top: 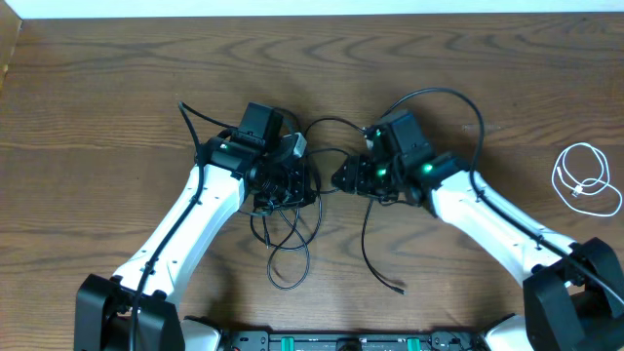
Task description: Untangle cables
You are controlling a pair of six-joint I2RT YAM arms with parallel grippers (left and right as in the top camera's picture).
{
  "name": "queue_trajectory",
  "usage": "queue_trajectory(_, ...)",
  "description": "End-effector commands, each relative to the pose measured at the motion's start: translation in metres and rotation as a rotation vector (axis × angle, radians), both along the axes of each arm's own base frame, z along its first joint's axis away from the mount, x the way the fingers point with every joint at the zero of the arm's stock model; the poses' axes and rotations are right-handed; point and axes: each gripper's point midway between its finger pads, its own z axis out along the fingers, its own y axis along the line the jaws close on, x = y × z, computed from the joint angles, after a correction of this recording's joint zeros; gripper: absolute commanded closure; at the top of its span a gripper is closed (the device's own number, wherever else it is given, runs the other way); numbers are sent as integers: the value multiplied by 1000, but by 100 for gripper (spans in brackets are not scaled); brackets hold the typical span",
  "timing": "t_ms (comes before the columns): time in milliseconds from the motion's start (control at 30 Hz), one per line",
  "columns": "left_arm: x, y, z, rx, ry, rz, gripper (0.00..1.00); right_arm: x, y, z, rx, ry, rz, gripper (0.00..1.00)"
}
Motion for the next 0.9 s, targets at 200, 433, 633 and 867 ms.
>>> queue_trajectory(200,4,-1,3,7,-18,-2,87,6,-10,-40,-48,-67,-196,77)
queue_trajectory(433,11,16,-5,113,-50,26,12,8,-21,-50,-106,-114,-204,99)
queue_trajectory(633,22,41,-8,264,-79,114,6,9,-23,-50,-125,-133,-198,99)
queue_trajectory(867,51,28,11,208,-192,145,29,9,-23,-50,-129,-135,-200,99)
